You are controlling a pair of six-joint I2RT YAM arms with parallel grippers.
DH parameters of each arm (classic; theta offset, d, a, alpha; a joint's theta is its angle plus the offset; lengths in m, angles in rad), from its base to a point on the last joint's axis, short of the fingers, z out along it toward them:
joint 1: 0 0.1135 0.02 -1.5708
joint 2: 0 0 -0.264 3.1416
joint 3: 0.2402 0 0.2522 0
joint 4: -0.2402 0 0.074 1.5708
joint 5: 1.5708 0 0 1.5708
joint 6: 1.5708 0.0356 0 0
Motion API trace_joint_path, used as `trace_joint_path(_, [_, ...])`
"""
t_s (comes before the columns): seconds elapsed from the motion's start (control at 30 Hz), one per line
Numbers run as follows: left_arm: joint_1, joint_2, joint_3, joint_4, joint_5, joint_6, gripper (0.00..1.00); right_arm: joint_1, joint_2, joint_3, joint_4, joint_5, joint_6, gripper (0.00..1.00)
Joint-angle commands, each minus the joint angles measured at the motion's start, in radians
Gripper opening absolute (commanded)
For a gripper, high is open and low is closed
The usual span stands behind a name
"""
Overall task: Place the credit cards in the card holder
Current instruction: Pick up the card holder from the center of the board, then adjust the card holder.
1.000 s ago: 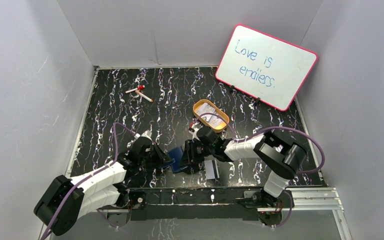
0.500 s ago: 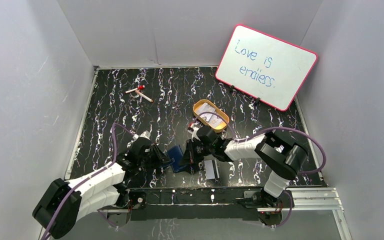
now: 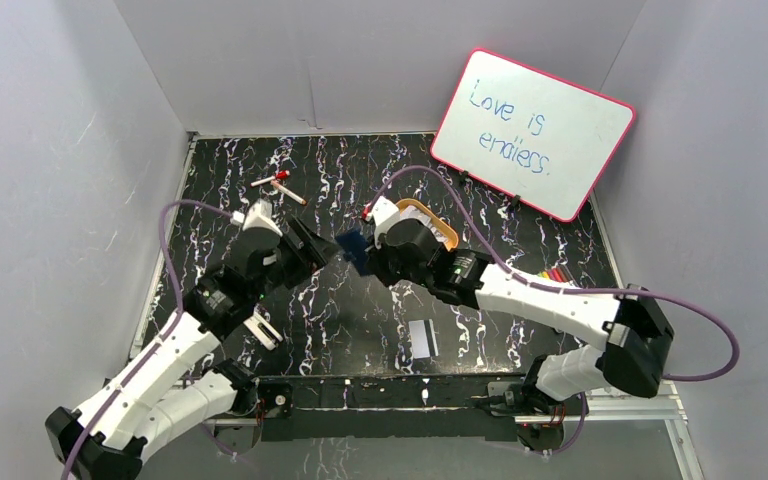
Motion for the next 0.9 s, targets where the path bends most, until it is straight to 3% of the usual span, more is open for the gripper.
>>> trace_joint_path(0.0, [-0.001,0.058,0.203,-0.096,-0.116,0.038,0.76,0.053,-0.062,0.084,-0.018,0.45,-0.414,0.0])
trace_joint_path(0.07, [-0.001,0.078,0.278,-0.097,-0.133,0.038,0.78,0.077,-0.08,0.062,0.11,0.582,-0.603,0.0])
trace_joint_path(0.13, [0.0,0.086,0.341,-0.101,-0.155,0.021,0.79,0.092,-0.098,0.002,0.364,0.683,-0.888,0.0])
trace_joint_path(0.2, [-0.001,0.089,0.389,-0.097,-0.166,-0.013,0.82,0.106,-0.111,-0.054,0.609,0.734,-1.122,0.0])
trace_joint_path(0.23, [-0.001,0.089,0.404,-0.088,-0.16,-0.027,0.89,0.115,-0.108,-0.069,0.706,0.752,-1.215,0.0])
trace_joint_path(0.3, [-0.001,0.095,0.418,-0.048,-0.1,-0.043,0.9,0.119,-0.093,-0.066,0.824,0.768,-1.335,0.0])
trace_joint_path(0.43, [-0.002,0.142,0.446,0.015,0.014,-0.063,0.91,0.131,-0.069,-0.05,0.897,0.755,-1.436,0.0])
trace_joint_path(0.6, [-0.002,0.237,0.469,0.066,0.142,-0.066,0.91,0.132,-0.062,-0.013,0.849,0.728,-1.409,0.0])
trace_joint_path(0.87, [-0.002,0.266,0.489,0.171,0.165,-0.099,0.91,0.134,-0.088,0.001,0.767,0.664,-1.347,0.0])
